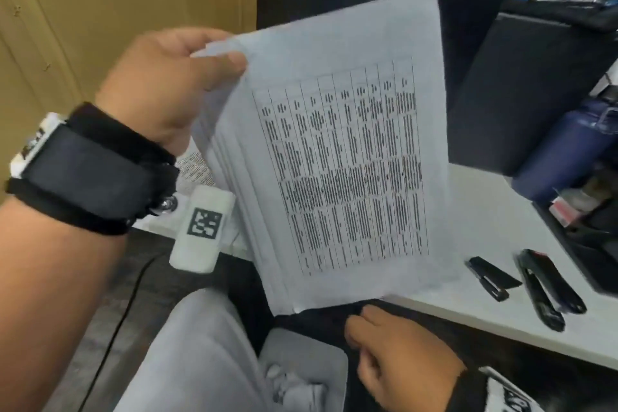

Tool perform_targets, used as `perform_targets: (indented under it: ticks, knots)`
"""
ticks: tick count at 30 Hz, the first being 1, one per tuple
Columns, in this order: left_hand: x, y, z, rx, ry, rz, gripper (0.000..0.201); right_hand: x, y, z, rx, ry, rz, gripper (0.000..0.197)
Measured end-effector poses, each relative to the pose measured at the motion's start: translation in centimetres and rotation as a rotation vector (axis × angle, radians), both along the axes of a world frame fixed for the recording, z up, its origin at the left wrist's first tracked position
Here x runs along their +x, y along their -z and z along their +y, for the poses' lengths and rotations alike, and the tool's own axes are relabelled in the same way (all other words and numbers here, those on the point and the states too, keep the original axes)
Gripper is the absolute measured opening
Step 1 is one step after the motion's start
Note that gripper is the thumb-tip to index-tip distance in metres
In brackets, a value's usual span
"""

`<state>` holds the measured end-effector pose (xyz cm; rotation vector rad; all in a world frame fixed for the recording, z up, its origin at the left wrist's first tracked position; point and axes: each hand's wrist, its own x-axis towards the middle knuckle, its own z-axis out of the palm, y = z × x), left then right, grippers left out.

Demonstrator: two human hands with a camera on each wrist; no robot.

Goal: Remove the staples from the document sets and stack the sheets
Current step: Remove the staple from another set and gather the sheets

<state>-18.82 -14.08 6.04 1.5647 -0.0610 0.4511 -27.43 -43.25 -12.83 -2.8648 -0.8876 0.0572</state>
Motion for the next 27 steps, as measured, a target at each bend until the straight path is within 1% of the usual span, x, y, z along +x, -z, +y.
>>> perform_targets:
  ticks: [1, 3, 4, 6, 8, 10, 12, 14, 15, 16, 17, 19, 20, 21, 22, 23, 24, 25, 26, 27]
  knots:
    - [-0.1, -0.7, 0.1, -0.014, -0.018, -0.025, 0.015, 0.5, 1.7, -0.2, 0.005, 0.014, 0.061, 0.011]
    - [0.0, -1.6, 0.2, -0.016, -0.041, -0.054, 0.020, 2.0, 5.0, -0.8, 0.049, 0.006, 0.124, 0.018]
    - [0.1, -2.0, 0.1, 0.001, -0.042, -0.059, 0.019, 2.5, 5.9, -0.9, 0.080, 0.018, 0.163, 0.022]
    - [0.4, -2.3, -0.1, 0.047, -0.029, -0.039, 0.014, 3.3, 7.2, -1.3, 0.157, 0.051, 0.163, 0.030]
    - [0.8, -2.3, -0.3, 0.062, -0.011, -0.004, 0.012, 3.5, 7.3, -1.6, 0.190, 0.066, 0.160, 0.037]
    - [1.4, -2.2, -0.7, 0.057, 0.030, 0.013, 0.013, 2.9, 6.0, -2.0, 0.187, 0.039, 0.162, 0.035]
    - [2.1, -2.3, -1.1, 0.046, 0.071, 0.008, 0.014, 1.9, 3.4, -2.6, 0.230, 0.016, 0.178, 0.030]
    - [2.8, -2.4, -1.5, 0.046, 0.099, 0.010, 0.014, 0.7, -0.3, -3.4, 0.350, 0.044, 0.187, 0.023]
    - [3.1, -2.5, -1.7, 0.045, 0.122, 0.013, 0.014, 0.3, -2.1, -3.9, 0.415, 0.060, 0.154, 0.021]
    - [3.3, -2.7, -2.0, 0.045, 0.148, 0.019, 0.013, 0.2, -3.8, -4.5, 0.483, 0.059, 0.069, 0.022]
    - [3.5, -2.9, -2.3, 0.051, 0.174, 0.028, 0.015, 0.4, -5.3, -5.0, 0.550, 0.066, -0.054, 0.024]
    - [3.8, -3.4, -3.3, 0.066, 0.232, 0.044, 0.019, 1.5, -7.7, -5.9, 0.641, 0.160, -0.309, 0.033]
    - [3.9, -3.8, -3.7, 0.064, 0.260, 0.045, 0.022, 2.4, -8.7, -6.2, 0.675, 0.242, -0.405, 0.043]
    - [4.0, -4.3, -4.2, 0.063, 0.286, 0.040, 0.024, 3.4, -9.7, -6.5, 0.713, 0.341, -0.438, 0.060]
    - [4.1, -4.8, -4.6, 0.070, 0.311, 0.034, 0.026, 4.5, -10.6, -6.7, 0.771, 0.446, -0.370, 0.080]
    - [4.2, -5.4, -5.0, 0.082, 0.340, 0.028, 0.026, 5.5, -11.4, -6.8, 0.873, 0.509, -0.259, 0.092]
    - [4.3, -5.9, -5.4, 0.096, 0.372, 0.021, 0.025, 6.6, -12.1, -6.9, 1.017, 0.501, -0.138, 0.091]
    - [4.3, -6.3, -5.8, 0.105, 0.406, 0.017, 0.025, 7.6, -12.5, -6.8, 1.178, 0.450, -0.029, 0.080]
    - [4.3, -6.6, -6.2, 0.108, 0.434, 0.015, 0.026, 8.4, -12.9, -6.7, 1.303, 0.413, 0.056, 0.062]
    - [4.4, -6.9, -6.5, 0.105, 0.456, 0.015, 0.029, 9.0, -13.1, -6.4, 1.373, 0.404, 0.093, 0.044]
